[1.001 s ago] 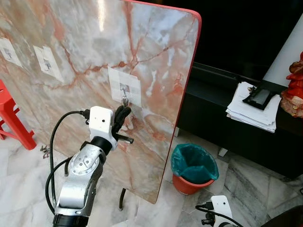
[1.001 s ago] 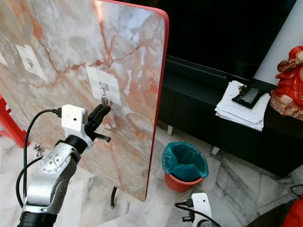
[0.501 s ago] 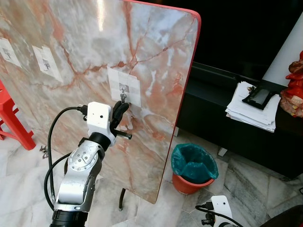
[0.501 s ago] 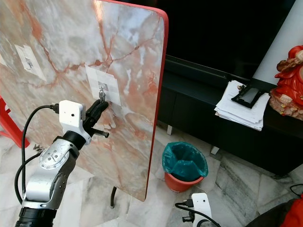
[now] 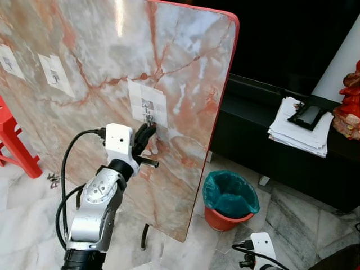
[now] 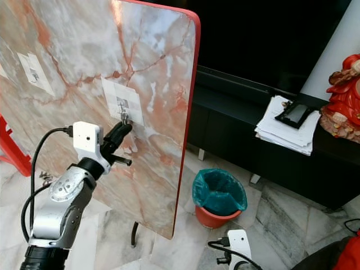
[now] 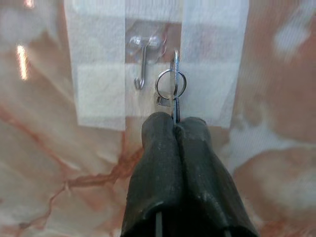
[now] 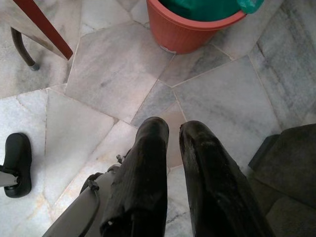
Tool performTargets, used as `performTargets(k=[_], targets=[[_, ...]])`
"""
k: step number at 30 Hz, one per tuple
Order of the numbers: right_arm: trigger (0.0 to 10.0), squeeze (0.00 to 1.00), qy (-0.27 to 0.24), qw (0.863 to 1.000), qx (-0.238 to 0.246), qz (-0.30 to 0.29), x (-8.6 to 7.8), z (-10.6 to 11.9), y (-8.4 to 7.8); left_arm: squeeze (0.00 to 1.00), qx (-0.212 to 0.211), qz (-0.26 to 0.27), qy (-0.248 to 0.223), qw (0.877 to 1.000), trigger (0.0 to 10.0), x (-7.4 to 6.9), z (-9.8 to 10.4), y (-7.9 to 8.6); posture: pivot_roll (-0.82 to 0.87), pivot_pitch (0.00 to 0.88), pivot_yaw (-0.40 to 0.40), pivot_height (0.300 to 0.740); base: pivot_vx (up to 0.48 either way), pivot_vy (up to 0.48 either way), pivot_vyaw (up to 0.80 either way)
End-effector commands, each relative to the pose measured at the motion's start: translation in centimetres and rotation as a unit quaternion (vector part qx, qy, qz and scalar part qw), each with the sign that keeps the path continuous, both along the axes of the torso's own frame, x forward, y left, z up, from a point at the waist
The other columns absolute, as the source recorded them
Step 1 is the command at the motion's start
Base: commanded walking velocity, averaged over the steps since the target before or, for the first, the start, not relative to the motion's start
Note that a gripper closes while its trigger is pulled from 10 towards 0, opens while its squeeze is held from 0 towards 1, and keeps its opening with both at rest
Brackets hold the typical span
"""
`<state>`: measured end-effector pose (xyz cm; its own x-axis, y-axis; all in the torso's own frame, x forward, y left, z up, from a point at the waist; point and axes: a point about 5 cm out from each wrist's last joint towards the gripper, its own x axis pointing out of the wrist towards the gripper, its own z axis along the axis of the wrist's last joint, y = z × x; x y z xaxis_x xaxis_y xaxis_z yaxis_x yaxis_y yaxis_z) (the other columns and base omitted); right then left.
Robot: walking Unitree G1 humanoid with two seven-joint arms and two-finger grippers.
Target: Hang keys on a hook
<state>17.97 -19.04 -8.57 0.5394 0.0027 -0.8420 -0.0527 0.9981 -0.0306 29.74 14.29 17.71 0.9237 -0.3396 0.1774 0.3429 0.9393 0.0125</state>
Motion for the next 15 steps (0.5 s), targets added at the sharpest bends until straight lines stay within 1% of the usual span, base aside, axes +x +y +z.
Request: performTargets(k=[1,5,8,9,12,15], targets=[[10.0,0.00,0.000,1.000,-0.006,0.002,0.1,0.1,-0.3,0.00,-0.013,-0.008,-0.001,1.000,10.0,0.3,0.4,-0.1,-0.04,0.000,-0.084,0.740,0.000,0.000,0.00],[10.0,0.00,0.001,1.000,-0.006,0.002,0.1,0.1,-0.3,0.00,-0.047,-0.017,0.002,0.999,10.0,0.6,0.8,0.2,-0.04,0.000,-0.085,0.740,0.000,0.000,0.00],[10.0,0.00,0.000,1.000,-0.006,0.002,0.1,0.1,-0.3,0.00,-0.064,-0.023,0.001,0.998,10.0,0.8,1.1,0.5,-0.04,0.000,-0.085,0.740,0.000,0.000,0.00],[10.0,0.00,0.001,1.000,-0.006,0.002,0.1,0.1,-0.3,0.00,-0.065,-0.023,0.000,0.998,10.0,0.9,1.3,0.7,-0.04,0.000,-0.085,0.740,0.000,0.000,0.00],[10.0,0.00,0.001,1.000,-0.007,0.002,0.1,0.1,-0.3,0.00,-0.063,-0.025,0.000,0.998,10.0,0.9,1.3,0.9,-0.04,0.000,-0.085,0.740,0.000,0.000,0.00],[10.0,0.00,0.001,1.000,-0.007,0.002,0.1,0.1,-0.3,0.00,-0.062,-0.033,0.007,0.998,10.0,0.7,1.1,1.2,-0.04,0.000,-0.087,0.740,0.000,0.000,0.00]])
